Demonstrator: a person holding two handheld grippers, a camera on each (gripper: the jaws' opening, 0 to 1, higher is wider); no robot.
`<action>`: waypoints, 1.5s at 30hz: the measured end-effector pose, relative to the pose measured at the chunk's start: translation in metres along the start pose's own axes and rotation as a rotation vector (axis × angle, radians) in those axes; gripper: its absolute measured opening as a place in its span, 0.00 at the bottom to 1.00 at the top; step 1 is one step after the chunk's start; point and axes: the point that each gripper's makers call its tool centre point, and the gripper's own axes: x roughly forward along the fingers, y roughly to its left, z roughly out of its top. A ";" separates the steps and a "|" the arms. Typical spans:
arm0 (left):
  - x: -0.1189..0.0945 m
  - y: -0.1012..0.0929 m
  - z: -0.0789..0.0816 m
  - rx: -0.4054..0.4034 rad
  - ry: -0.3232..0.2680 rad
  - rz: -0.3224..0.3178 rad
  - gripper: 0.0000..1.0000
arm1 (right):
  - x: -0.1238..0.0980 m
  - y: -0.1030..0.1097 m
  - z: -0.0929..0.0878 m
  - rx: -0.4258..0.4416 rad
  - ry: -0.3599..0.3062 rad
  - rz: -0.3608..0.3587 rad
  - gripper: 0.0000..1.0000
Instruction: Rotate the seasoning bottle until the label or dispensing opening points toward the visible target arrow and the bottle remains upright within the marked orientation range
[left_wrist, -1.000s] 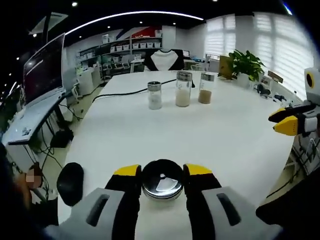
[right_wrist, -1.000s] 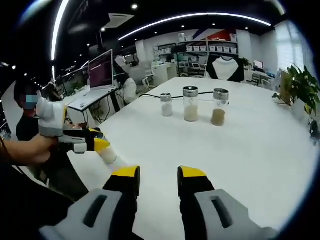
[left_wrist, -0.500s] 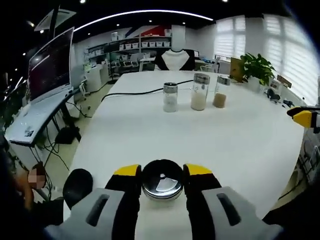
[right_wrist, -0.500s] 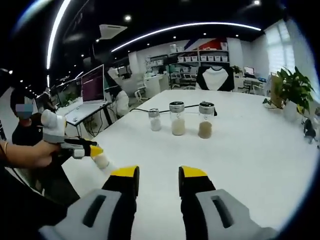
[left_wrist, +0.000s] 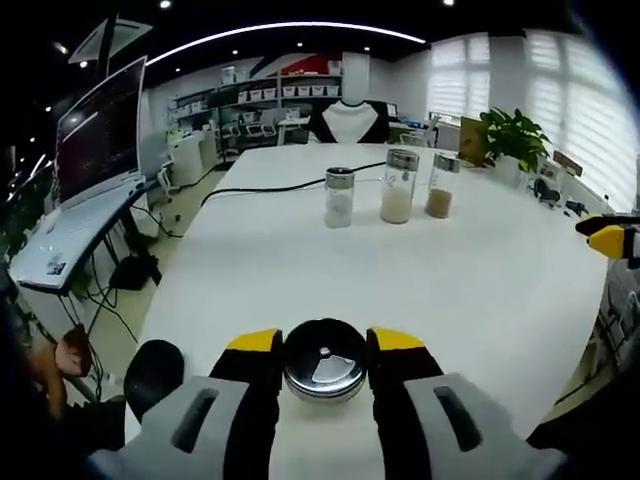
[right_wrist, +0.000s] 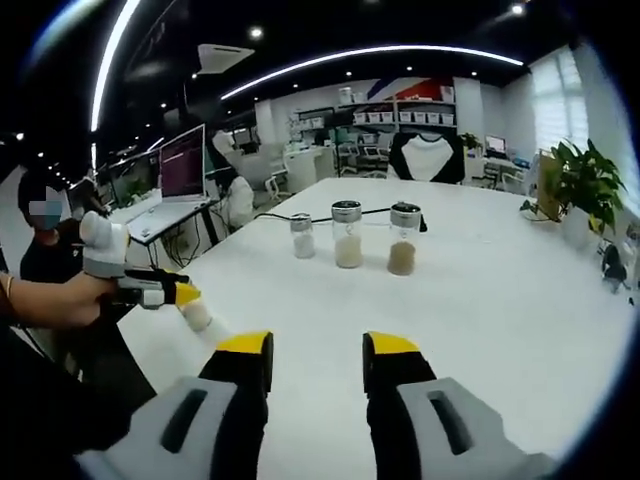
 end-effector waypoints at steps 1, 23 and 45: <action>-0.001 -0.001 0.001 -0.003 -0.005 -0.011 0.37 | -0.001 -0.001 0.000 -0.004 -0.001 -0.004 0.39; -0.027 0.019 0.042 0.112 -0.087 -0.044 0.64 | -0.011 -0.016 -0.009 0.029 0.012 -0.068 0.73; 0.046 -0.008 0.096 0.288 -0.080 -0.144 0.64 | -0.047 -0.048 -0.004 0.054 0.003 -0.178 0.64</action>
